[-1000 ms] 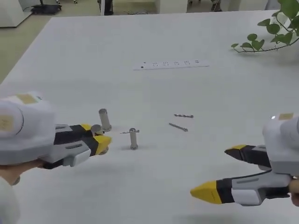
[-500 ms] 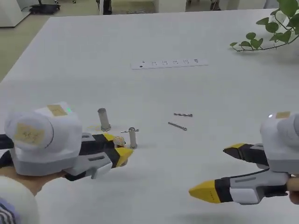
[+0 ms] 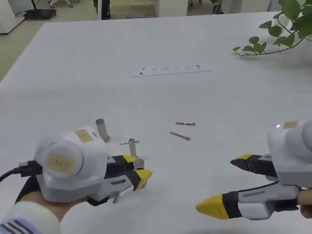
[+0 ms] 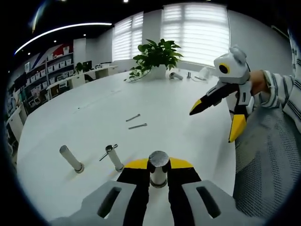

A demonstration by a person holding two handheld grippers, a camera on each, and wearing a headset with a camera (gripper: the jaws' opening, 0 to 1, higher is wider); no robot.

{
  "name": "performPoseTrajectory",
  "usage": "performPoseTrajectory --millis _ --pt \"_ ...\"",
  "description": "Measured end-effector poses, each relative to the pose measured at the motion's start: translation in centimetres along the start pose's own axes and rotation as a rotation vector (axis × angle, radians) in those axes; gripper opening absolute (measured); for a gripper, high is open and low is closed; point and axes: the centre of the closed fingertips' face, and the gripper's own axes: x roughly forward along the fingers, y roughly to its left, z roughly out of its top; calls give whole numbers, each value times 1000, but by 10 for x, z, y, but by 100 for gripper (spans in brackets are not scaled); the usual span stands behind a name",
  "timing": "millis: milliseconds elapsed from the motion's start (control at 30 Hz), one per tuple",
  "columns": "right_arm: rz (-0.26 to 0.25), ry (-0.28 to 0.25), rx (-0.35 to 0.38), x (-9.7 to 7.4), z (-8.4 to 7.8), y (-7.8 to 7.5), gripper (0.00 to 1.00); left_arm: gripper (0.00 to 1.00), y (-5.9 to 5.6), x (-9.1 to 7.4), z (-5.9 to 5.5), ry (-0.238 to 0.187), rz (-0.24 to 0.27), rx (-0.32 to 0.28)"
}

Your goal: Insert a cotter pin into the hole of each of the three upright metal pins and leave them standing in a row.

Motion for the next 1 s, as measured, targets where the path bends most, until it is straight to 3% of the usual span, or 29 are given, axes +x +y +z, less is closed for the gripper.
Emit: performPoseTrajectory --millis 133,533,567,1000 --pt "25 5 -4 1 0 5 91 12 -3 6 -5 23 2 14" --pt "37 11 0 5 -3 4 91 12 -5 15 -12 25 -5 -24" --pt "42 7 4 5 -3 4 91 12 -6 15 -11 10 -5 -20" --pt "42 10 -8 7 -3 6 91 12 -10 15 -9 -4 -29 -3"
